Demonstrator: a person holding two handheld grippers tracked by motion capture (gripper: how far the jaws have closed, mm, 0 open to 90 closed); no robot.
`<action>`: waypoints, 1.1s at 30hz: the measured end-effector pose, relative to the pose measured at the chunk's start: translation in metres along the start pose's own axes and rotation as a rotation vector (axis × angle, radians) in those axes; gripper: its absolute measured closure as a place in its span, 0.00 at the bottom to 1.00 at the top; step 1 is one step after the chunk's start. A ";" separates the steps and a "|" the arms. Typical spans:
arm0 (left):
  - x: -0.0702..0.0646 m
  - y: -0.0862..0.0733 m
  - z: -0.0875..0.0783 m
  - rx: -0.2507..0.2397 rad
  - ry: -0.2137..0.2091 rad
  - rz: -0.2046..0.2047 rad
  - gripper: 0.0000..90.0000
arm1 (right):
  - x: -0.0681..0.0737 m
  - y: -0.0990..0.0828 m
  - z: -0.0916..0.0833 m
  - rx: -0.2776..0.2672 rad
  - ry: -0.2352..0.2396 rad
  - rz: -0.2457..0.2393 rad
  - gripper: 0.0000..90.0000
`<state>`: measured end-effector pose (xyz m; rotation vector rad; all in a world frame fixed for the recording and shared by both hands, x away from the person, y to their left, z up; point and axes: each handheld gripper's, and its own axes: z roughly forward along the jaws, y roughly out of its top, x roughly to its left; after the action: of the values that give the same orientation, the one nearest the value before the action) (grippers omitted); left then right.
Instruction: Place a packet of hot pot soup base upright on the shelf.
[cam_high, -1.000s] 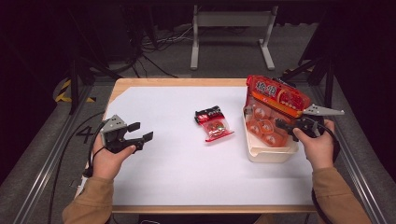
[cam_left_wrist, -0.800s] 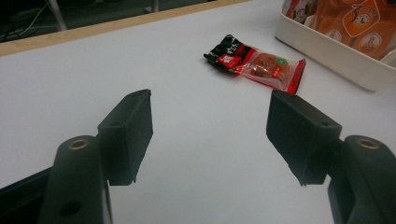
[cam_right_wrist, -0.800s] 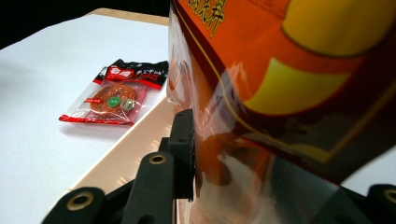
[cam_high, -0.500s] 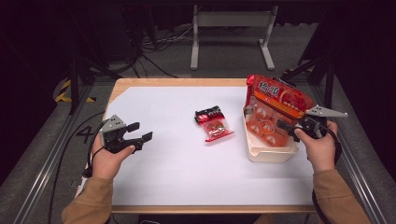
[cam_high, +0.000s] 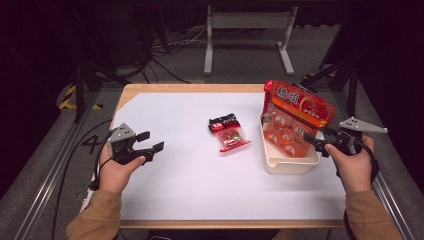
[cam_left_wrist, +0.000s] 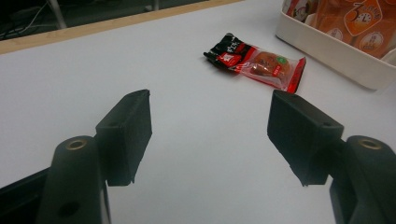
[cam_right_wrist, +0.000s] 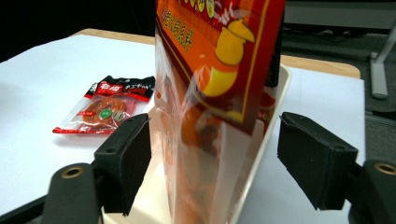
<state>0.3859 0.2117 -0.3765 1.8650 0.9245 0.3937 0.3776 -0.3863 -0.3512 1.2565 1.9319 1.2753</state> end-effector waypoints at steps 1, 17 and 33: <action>0.000 0.000 0.000 0.000 0.001 0.001 0.35 | 0.000 0.000 -0.002 0.004 -0.005 -0.006 0.30; -0.004 0.000 0.005 0.011 -0.010 -0.001 0.34 | 0.035 -0.007 -0.039 -0.015 0.028 -0.058 0.28; -0.009 0.005 0.017 0.014 -0.046 0.014 0.29 | 0.073 -0.008 -0.020 -0.039 0.230 -0.165 0.28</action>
<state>0.3928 0.1931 -0.3787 1.8861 0.8855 0.3524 0.3252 -0.3310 -0.3439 0.9431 2.1091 1.4146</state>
